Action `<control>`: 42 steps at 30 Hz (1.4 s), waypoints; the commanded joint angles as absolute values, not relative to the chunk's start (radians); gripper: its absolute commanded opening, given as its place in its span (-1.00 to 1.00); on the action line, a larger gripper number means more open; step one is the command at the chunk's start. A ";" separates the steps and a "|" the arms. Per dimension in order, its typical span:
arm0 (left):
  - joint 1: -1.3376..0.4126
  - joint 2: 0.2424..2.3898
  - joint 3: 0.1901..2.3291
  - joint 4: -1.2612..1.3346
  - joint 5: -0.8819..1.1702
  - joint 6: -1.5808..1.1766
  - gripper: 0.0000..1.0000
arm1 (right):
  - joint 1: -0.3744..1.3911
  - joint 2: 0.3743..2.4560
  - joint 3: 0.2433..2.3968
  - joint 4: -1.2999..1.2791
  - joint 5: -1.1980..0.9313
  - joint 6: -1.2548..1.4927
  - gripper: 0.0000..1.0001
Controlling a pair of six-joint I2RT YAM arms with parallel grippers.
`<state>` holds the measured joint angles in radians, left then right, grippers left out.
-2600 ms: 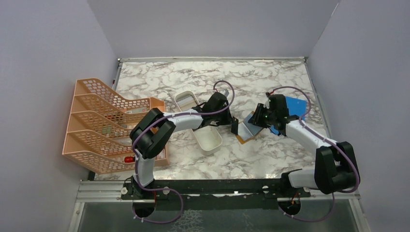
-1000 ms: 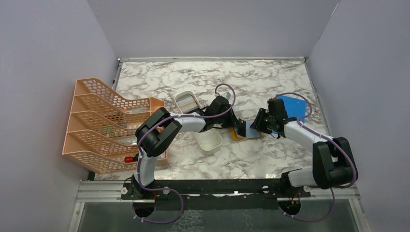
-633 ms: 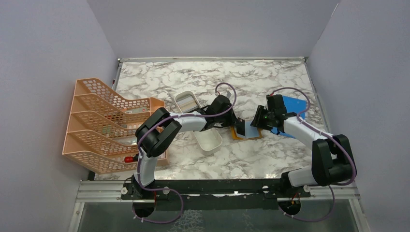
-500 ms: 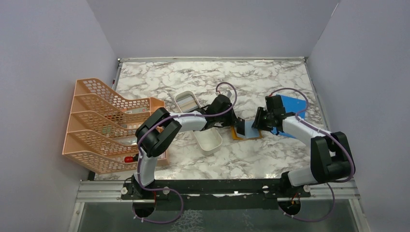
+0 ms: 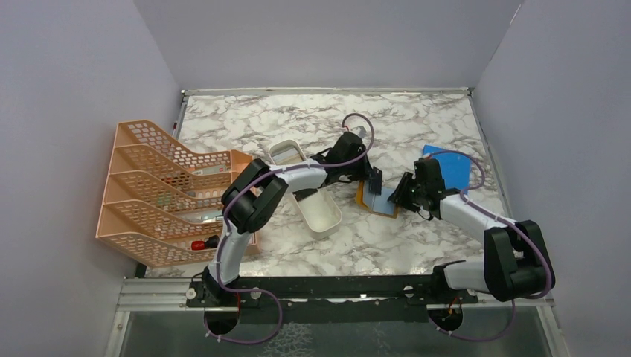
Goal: Put the credit cards into the card holder
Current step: Insert the credit card into the card holder.
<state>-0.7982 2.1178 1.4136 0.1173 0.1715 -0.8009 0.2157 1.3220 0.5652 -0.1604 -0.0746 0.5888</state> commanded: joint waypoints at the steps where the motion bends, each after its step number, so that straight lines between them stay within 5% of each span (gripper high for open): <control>1: -0.784 2.117 1.452 0.021 0.175 -0.723 -1.00 | 0.218 1.305 0.536 -0.160 -0.123 0.687 -0.22; 21: -0.729 2.061 1.408 -0.117 0.329 -0.556 -1.00 | 0.218 1.341 0.472 -0.088 -0.089 0.693 -0.31; 42: -0.736 2.020 1.324 -0.111 0.319 -0.711 -1.00 | 0.218 1.345 0.476 -0.084 -0.088 0.687 -0.40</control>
